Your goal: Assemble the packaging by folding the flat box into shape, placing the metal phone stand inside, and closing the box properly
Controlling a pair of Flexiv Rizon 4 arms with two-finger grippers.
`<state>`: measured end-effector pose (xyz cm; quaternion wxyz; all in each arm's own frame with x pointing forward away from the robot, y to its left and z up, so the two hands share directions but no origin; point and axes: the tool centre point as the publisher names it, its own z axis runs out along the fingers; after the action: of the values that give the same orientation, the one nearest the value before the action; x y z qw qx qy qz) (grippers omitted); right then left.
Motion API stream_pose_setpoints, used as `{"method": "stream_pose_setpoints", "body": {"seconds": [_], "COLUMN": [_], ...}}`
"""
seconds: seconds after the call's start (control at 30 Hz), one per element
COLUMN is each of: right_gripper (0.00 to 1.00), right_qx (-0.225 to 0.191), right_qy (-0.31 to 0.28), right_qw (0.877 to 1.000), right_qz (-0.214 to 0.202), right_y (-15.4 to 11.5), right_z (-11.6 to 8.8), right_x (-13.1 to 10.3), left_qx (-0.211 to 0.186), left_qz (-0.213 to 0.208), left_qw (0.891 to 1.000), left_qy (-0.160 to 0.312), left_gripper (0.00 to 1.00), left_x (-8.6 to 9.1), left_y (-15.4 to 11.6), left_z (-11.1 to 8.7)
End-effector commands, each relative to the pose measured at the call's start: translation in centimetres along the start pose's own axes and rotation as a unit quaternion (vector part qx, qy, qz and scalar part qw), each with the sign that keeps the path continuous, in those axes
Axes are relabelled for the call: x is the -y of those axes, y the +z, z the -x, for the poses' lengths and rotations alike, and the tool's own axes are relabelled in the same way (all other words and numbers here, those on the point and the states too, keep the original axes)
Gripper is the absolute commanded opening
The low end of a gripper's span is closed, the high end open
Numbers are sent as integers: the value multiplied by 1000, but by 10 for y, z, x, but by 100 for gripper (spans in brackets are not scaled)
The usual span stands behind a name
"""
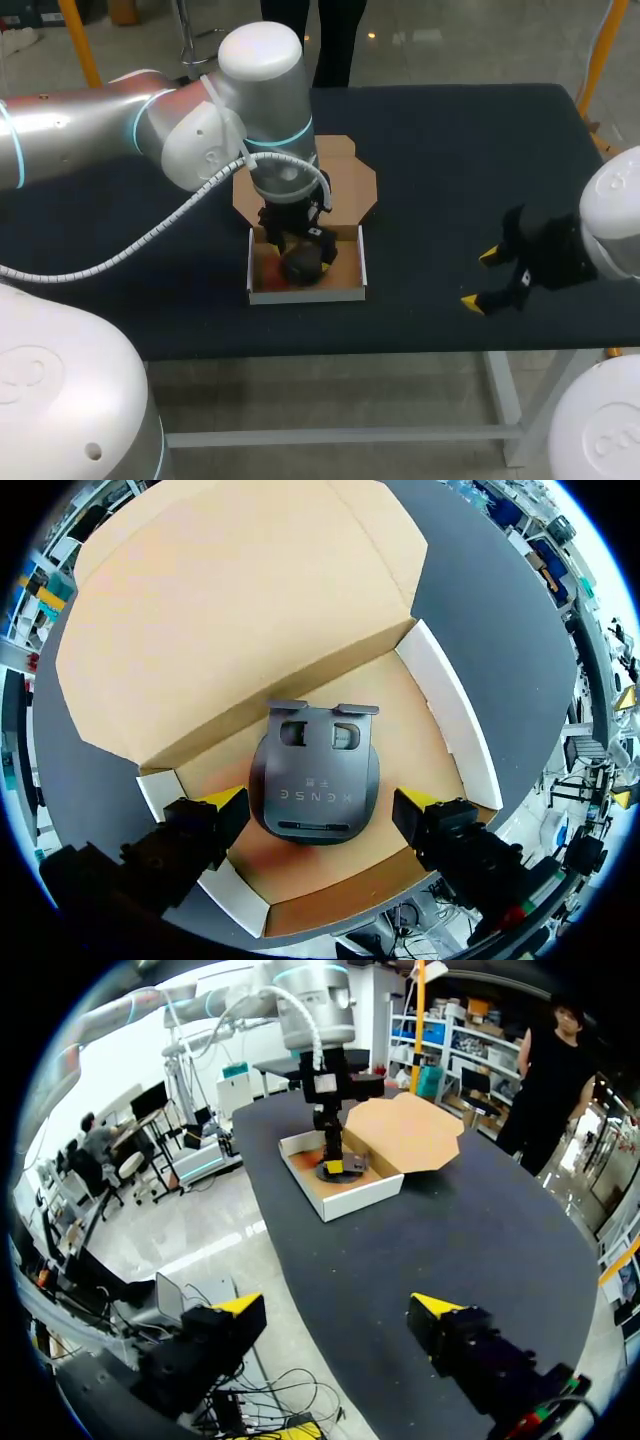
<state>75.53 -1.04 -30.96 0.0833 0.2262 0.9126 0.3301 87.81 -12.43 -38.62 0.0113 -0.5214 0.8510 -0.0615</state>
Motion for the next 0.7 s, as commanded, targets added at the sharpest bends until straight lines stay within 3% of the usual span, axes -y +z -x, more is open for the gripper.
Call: {"method": "stream_pose_setpoints", "body": {"seconds": [0.03, 0.3, 0.7], "right_gripper": [100, 100, 100], "right_qx": [29, 29, 29], "right_qy": [-2, -2, -2], "right_qw": [1000, 1000, 1000], "right_qz": [-2, -2, -2], "right_y": [-1, -1, -1], "right_z": [-7, -7, -7], "right_x": [0, 0, 0], "left_qx": [6, 7, 13], "left_qz": [0, -2, -9], "left_qw": [1000, 997, 993], "left_qy": [-17, -75, -117], "left_gripper": [100, 100, 100], "left_x": [-2, -4, -5], "left_y": [-5, -12, -13], "left_z": [-6, -15, -20]}}
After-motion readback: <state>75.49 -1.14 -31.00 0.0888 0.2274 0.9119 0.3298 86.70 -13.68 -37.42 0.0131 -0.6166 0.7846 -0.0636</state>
